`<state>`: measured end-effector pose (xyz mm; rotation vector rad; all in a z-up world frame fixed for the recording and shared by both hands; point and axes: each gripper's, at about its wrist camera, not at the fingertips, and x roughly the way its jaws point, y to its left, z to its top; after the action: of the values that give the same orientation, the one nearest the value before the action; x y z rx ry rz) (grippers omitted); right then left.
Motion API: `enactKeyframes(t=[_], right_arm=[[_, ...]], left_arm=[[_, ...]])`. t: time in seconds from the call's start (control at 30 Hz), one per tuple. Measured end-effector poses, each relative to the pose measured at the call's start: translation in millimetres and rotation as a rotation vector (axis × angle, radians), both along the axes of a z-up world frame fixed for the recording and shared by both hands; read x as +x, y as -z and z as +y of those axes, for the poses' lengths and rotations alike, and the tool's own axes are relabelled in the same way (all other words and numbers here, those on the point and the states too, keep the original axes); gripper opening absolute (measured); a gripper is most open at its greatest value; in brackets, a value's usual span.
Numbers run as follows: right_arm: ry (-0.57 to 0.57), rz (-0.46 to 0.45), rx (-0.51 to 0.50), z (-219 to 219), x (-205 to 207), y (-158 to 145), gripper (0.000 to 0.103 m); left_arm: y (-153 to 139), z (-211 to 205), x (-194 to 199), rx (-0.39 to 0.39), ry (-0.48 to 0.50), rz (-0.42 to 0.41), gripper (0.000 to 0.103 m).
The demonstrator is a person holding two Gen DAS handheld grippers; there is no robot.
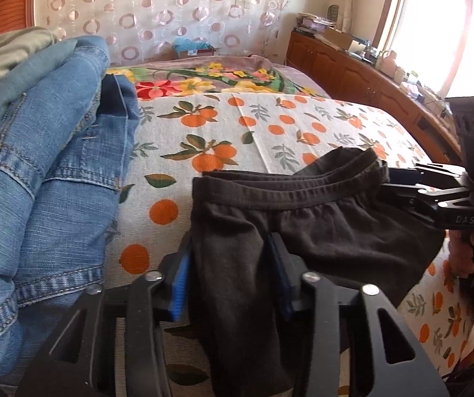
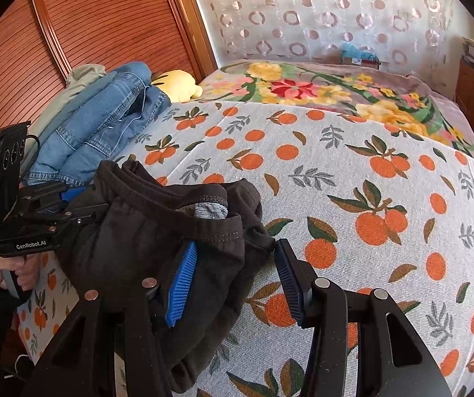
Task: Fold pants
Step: 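Grasp the folded black bundle with the left gripper and lift it, then carry the bundle with the left gripper onto the jeans stack and release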
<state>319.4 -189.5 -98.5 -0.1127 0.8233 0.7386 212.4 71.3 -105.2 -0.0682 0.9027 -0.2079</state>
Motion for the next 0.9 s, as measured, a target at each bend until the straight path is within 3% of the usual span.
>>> enactKeyframes(t=[0.17, 0.23, 0.33, 0.67, 0.9], right_arm=[[-0.026, 0.033, 0.023, 2.0, 0.9, 1.2, 0.035], [-0.037, 0.048, 0.035, 3.2, 1.1, 1.3, 0.023], [-0.043, 0.021, 0.028, 5.8, -3.7, -1.2, 0.015], [-0.061, -0.165, 0.089, 12.1, -40.0, -60.3, 0.013], [-0.169, -0.3, 0.072, 58.5, -51.0, -123.7, 0.013]], left_arm=[[-0.2, 1.6, -0.2, -0.026, 0.004, 0.003, 0.032], [0.0, 2.2, -0.5, -0.05, 0.012, 0.009, 0.025], [-2.2, -1.0, -5.0, -0.047, 0.014, -0.004, 0.016], [-61.9, 11.8, -50.8, -0.046, -0.04, -0.173, 0.015], [-114.6, 46.8, -84.9, -0.049, -0.138, -0.299, 0.015]])
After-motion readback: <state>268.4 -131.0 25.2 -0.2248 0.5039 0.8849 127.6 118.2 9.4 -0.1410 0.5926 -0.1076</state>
